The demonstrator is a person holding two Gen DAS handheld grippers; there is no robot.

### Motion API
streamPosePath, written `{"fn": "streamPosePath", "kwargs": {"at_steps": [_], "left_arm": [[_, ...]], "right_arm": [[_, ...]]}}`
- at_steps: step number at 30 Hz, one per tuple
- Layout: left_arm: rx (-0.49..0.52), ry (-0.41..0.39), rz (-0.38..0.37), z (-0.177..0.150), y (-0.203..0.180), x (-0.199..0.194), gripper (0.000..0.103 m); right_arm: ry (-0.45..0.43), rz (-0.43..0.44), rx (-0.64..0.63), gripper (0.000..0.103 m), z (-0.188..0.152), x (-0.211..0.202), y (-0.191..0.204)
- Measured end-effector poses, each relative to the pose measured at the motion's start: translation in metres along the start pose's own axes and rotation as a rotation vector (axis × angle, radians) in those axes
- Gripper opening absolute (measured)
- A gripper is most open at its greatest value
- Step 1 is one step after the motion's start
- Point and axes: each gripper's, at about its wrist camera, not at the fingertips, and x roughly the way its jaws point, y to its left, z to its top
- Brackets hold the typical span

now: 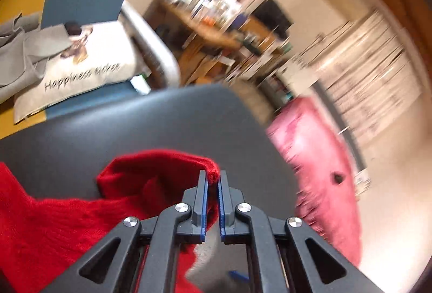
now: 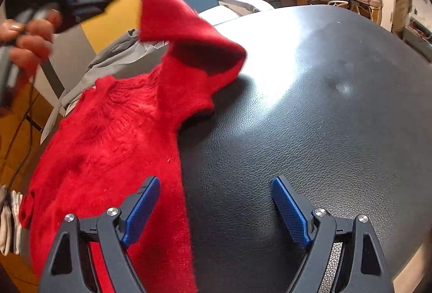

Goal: Fold clothes
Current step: 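Carry the sleeve across the sweater body with the left gripper, then open the left gripper to lay the sleeve on the sweater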

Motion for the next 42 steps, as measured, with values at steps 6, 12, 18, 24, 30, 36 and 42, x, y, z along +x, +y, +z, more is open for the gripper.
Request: {"fn": "streamPosePath", "kwargs": {"at_steps": [6, 12, 18, 24, 30, 36, 42], "left_arm": [[-0.039, -0.074, -0.061, -0.017, 0.030, -0.090, 0.005], [-0.127, -0.107, -0.008, -0.055, 0.089, -0.155, 0.005], [-0.232, -0.188, -0.067, -0.096, 0.136, -0.212, 0.005], [-0.343, -0.272, -0.096, -0.139, 0.185, -0.266, 0.005], [-0.512, -0.222, 0.056, -0.190, 0.254, -0.261, 0.004], [-0.616, -0.268, 0.041, -0.227, 0.293, -0.258, 0.021], [-0.494, -0.224, 0.155, -0.235, 0.289, -0.261, 0.030]], "right_arm": [[-0.050, 0.092, 0.051, 0.086, 0.012, -0.013, -0.003], [-0.061, 0.337, -0.040, 0.086, 0.025, -0.019, 0.041], [0.006, 0.461, -0.143, 0.094, 0.036, 0.009, 0.103], [0.055, 0.420, 0.065, 0.097, 0.046, 0.047, 0.089], [0.048, 0.401, 0.120, 0.099, 0.037, 0.055, 0.082], [0.055, 0.369, 0.076, 0.103, 0.037, 0.063, 0.098], [0.010, 0.349, 0.022, 0.103, 0.030, 0.066, 0.102]]}}
